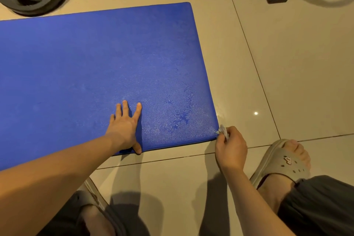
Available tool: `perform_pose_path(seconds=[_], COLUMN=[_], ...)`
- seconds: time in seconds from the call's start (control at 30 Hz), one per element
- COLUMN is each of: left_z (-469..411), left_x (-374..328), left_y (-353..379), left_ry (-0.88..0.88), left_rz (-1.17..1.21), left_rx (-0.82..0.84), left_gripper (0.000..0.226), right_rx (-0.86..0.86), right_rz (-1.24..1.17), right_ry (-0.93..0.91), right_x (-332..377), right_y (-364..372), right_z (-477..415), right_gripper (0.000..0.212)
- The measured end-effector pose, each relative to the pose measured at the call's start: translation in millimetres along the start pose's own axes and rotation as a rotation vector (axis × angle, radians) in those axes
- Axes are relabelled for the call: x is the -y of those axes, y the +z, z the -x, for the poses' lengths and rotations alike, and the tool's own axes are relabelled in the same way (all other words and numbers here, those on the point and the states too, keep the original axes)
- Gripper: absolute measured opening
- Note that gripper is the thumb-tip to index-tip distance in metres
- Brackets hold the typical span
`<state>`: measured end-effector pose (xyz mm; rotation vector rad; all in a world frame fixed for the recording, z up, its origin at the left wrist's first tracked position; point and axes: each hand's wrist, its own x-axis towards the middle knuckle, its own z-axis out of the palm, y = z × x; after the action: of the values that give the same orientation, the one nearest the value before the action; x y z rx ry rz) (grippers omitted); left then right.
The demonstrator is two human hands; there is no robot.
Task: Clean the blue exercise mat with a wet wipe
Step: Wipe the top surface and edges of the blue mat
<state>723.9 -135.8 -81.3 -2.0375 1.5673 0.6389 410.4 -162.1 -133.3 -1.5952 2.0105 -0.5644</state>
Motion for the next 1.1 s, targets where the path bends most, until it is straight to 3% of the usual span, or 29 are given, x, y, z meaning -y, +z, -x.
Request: perform_pose_path(seconds=[0.27,0.47,0.57,0.7,0.8,0.93,1.0,1.1], left_z=[-0.7,1.8,2.0,4.9,-0.8,-16.9,-28.7,-49.3], left_x=[0.0,-1.4,-1.2,0.8,5.1,-4.1,-7.8,-3.4], left_y=[0.9,-2.6,-4.2,-14.8,-30.9,-47.2,-51.9,-58.5], left_ry=[0.0,-0.007,-0.013,0.012,0.077,0.173,0.138,-0.008], left_rz=[0.02,0.031,0.003,-0.104,-0.203,-0.276,-0.194,0.008], left_rx=[-0.004,0.004,0.019,0.043,0.002,-0.131,-0.155,-0.096], left_gripper=[0.17,0.17,0.169,0.167,0.15,0.107,0.12,0.163], right_rx=[0.101,0.26,0.356,0.428,0.328,0.276,0.285,0.376], right_rz=[-0.11,0.011,0.031,0.056,0.059,0.006,0.015,0.057], right_ry=[-0.098,-0.126,-0.181,-0.248,-0.283,-0.219,-0.222,-0.275], right_x=[24.6,58.8,38.1,15.8,29.7,67.0,72.8,53.8], right_y=[3.4,10.2,-11.7,-30.8,-9.2,24.2,24.1,-4.2], right_z=[-32.6,-111.2,-78.2,-34.8,-62.0,-134.7,-145.6,-110.3], right_gripper=[0.008,0.015,0.026,0.024,0.027,0.015,0.019,0.033])
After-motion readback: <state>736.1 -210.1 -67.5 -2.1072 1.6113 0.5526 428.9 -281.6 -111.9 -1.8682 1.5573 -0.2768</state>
